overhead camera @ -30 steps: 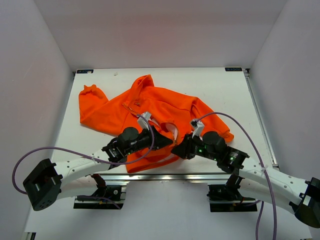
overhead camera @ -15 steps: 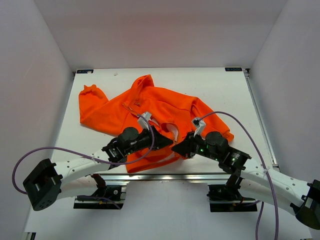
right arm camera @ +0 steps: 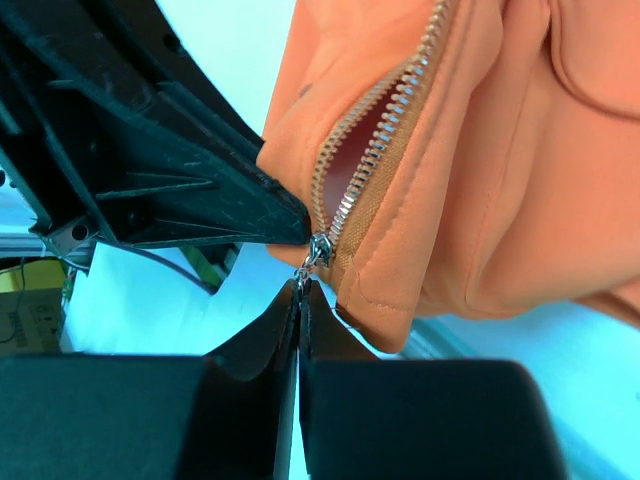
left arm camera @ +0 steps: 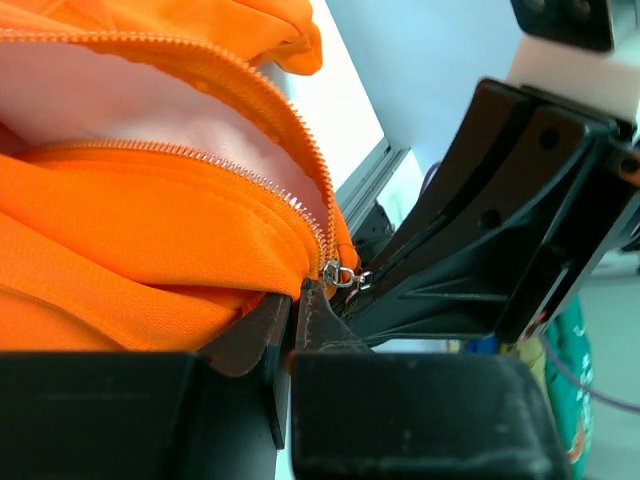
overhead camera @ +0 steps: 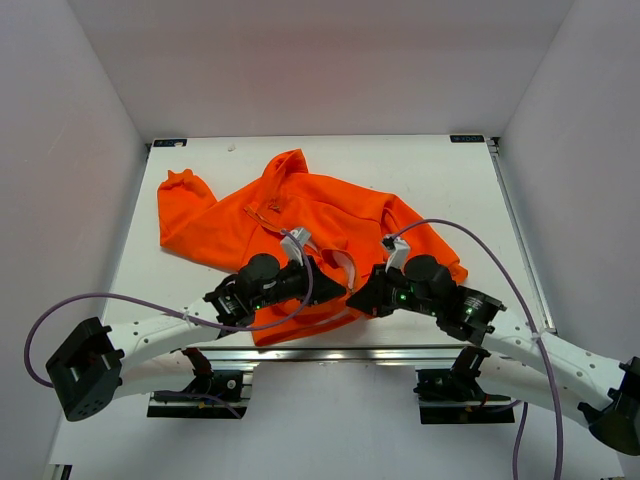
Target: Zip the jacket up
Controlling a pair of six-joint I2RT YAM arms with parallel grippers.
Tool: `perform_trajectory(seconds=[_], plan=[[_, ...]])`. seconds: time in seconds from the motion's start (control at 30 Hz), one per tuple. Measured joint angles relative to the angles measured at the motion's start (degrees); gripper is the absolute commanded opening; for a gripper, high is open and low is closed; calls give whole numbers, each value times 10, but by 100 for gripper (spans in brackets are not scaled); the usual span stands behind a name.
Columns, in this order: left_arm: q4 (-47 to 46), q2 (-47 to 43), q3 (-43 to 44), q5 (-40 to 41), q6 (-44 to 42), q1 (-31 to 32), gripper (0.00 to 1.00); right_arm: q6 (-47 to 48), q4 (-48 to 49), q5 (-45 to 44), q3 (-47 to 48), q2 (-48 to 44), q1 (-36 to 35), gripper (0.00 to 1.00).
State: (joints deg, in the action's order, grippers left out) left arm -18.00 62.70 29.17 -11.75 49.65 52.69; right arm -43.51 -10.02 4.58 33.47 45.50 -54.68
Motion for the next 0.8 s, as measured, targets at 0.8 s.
perform_trajectory(seconds=[0.8], plan=[[61,-25,18,-28,-146,0,0,-42,-117,383,107,178,196,0]])
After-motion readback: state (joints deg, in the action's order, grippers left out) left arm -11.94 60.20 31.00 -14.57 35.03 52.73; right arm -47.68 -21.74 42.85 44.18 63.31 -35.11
